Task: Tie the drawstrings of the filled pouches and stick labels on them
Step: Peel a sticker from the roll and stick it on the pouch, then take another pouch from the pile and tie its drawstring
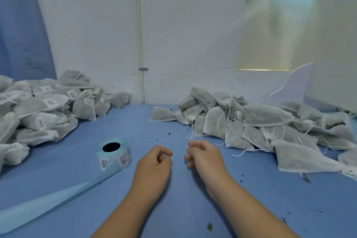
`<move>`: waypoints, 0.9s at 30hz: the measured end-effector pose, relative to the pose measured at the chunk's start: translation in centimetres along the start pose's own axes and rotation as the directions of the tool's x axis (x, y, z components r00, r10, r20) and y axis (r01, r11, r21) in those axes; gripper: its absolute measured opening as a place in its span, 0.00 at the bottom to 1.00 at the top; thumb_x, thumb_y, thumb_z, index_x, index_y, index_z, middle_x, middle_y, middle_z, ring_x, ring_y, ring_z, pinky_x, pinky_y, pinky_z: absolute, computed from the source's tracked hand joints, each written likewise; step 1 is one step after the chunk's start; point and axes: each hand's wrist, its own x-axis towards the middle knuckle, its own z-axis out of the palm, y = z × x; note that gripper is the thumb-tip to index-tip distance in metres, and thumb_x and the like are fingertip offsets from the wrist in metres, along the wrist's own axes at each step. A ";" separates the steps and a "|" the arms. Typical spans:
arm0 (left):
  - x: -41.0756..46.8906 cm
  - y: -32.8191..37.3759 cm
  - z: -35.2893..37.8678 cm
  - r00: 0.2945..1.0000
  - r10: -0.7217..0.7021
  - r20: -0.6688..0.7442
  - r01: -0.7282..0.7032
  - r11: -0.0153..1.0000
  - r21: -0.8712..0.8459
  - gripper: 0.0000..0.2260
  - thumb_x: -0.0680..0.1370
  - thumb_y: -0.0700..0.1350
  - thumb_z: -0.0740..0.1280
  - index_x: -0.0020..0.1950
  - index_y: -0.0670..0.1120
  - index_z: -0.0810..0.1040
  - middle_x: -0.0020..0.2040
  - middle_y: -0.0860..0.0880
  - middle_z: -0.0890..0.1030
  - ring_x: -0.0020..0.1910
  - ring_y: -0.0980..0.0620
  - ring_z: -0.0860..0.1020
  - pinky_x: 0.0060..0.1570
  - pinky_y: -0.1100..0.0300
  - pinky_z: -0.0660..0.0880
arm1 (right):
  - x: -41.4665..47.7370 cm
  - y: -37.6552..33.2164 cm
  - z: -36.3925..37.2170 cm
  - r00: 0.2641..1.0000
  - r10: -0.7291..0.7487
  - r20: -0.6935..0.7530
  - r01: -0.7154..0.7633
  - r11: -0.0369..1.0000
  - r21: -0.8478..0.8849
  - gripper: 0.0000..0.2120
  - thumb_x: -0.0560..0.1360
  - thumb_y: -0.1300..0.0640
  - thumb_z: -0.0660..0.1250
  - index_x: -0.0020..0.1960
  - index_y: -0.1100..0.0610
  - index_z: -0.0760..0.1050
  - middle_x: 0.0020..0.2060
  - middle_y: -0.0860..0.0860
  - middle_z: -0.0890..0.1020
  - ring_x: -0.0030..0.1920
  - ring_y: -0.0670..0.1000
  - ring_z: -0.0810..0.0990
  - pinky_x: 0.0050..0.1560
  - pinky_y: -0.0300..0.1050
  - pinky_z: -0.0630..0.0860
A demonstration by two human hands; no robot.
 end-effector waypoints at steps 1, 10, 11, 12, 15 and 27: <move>0.1 -0.1 0.0 1.000 -0.011 -0.008 0.011 1.000 -0.010 0.11 0.77 0.37 0.62 0.42 0.52 0.78 0.24 0.62 0.72 0.25 0.63 0.70 0.29 0.72 0.66 | 1.0 -0.3 -0.3 0.992 -0.123 -0.007 0.117 0.962 -0.245 0.12 0.75 0.63 0.60 0.56 0.54 0.76 0.45 0.51 0.81 0.42 0.48 0.80 0.38 0.37 0.72; 0.4 -0.5 0.5 0.998 -0.022 0.057 0.023 0.999 -0.027 0.10 0.76 0.37 0.61 0.42 0.50 0.78 0.23 0.60 0.70 0.24 0.61 0.68 0.27 0.71 0.65 | 9.9 -2.8 -1.2 0.965 -0.227 0.128 0.146 0.065 -0.987 0.22 0.77 0.59 0.57 0.71 0.51 0.64 0.63 0.58 0.66 0.63 0.59 0.69 0.58 0.51 0.69; 0.4 -0.5 0.5 0.998 -0.022 0.060 0.024 0.999 -0.029 0.10 0.76 0.37 0.61 0.42 0.50 0.78 0.23 0.60 0.70 0.24 0.61 0.68 0.27 0.71 0.65 | 10.2 -2.7 -1.2 0.980 -0.178 0.091 0.096 0.020 -0.995 0.21 0.77 0.59 0.57 0.70 0.52 0.67 0.64 0.57 0.68 0.64 0.59 0.70 0.59 0.51 0.70; 0.4 -0.5 0.5 0.998 -0.022 0.063 0.024 0.999 -0.029 0.10 0.76 0.38 0.61 0.42 0.50 0.78 0.23 0.60 0.71 0.24 0.61 0.68 0.27 0.71 0.65 | 10.4 -2.5 -1.2 0.991 -0.130 0.039 0.039 -0.002 -0.999 0.20 0.77 0.59 0.58 0.68 0.52 0.69 0.64 0.55 0.70 0.64 0.58 0.72 0.59 0.51 0.71; 0.8 -0.7 0.5 0.997 -0.031 0.066 0.032 0.999 -0.026 0.09 0.76 0.39 0.62 0.42 0.51 0.78 0.24 0.60 0.71 0.24 0.61 0.68 0.27 0.72 0.66 | 10.8 -2.2 -1.5 0.993 -0.110 -0.047 -0.052 -0.035 -0.998 0.20 0.74 0.61 0.61 0.64 0.53 0.75 0.62 0.51 0.75 0.61 0.57 0.76 0.56 0.51 0.76; 0.6 -1.0 0.6 0.996 -0.020 0.085 0.020 1.000 0.001 0.09 0.77 0.41 0.62 0.41 0.53 0.77 0.25 0.62 0.71 0.26 0.63 0.70 0.29 0.73 0.66 | 8.8 -1.7 -3.7 0.954 -0.280 0.103 0.081 -0.088 -0.993 0.10 0.72 0.67 0.63 0.47 0.54 0.78 0.35 0.47 0.75 0.40 0.51 0.75 0.31 0.37 0.63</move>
